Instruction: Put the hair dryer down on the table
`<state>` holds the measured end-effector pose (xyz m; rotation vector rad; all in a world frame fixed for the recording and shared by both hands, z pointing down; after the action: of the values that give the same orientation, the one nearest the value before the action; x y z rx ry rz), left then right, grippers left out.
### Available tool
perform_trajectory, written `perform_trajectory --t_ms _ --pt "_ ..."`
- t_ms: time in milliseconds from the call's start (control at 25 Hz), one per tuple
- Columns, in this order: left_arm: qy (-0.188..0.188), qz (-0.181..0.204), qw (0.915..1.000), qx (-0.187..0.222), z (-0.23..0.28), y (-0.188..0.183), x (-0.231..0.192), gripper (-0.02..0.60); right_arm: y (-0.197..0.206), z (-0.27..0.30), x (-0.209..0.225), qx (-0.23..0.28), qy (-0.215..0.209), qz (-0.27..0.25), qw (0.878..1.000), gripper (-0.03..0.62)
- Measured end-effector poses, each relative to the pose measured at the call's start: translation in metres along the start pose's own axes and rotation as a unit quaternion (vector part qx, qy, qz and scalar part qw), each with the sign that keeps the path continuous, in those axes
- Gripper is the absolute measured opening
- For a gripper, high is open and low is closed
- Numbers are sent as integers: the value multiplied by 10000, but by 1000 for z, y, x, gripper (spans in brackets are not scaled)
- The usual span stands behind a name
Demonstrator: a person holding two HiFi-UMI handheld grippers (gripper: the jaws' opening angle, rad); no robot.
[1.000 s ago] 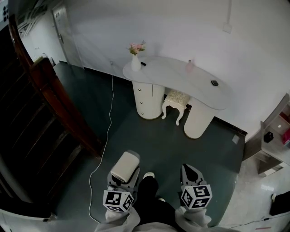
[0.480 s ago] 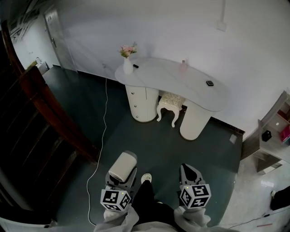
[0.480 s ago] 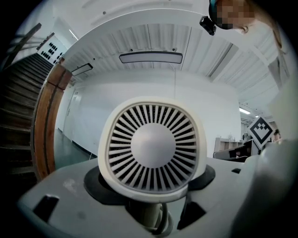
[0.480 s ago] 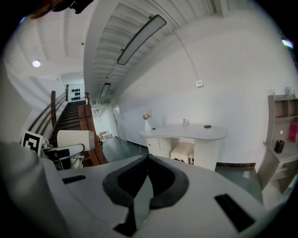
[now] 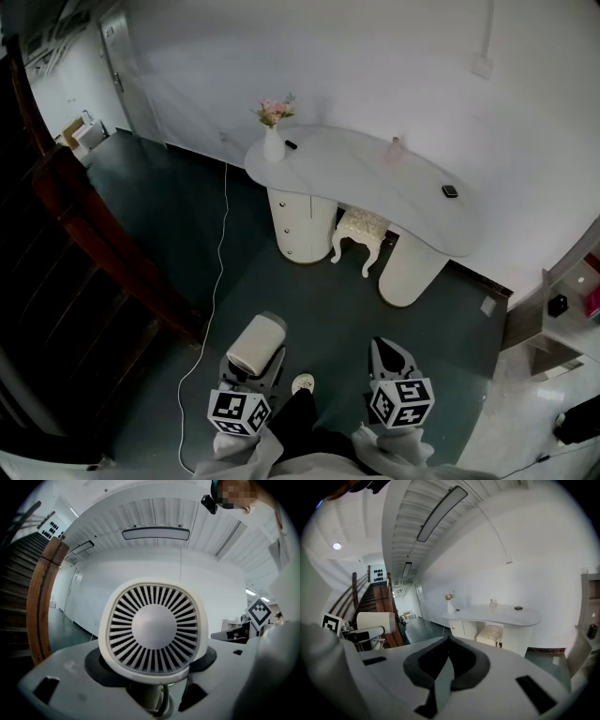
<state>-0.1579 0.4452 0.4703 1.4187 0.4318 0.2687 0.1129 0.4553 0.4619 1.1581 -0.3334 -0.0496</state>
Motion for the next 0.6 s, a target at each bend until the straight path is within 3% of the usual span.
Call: perform_trajectory --t_ms 600 --pt "-37 -100 9999 -4 104 -25 -56 331 -55 112 15 -150 -170 -64 9997 49"
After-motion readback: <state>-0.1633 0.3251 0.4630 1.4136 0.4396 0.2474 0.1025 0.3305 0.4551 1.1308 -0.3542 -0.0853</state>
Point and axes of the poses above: the fingertips, and each gripper's own axes: z forward along the fingers, x to its right, y out of its underside, the point moved 6 cm from there along -z, backward along the fingers, and after that the axes turned 4 degrees about z, right-handed, at the moved point
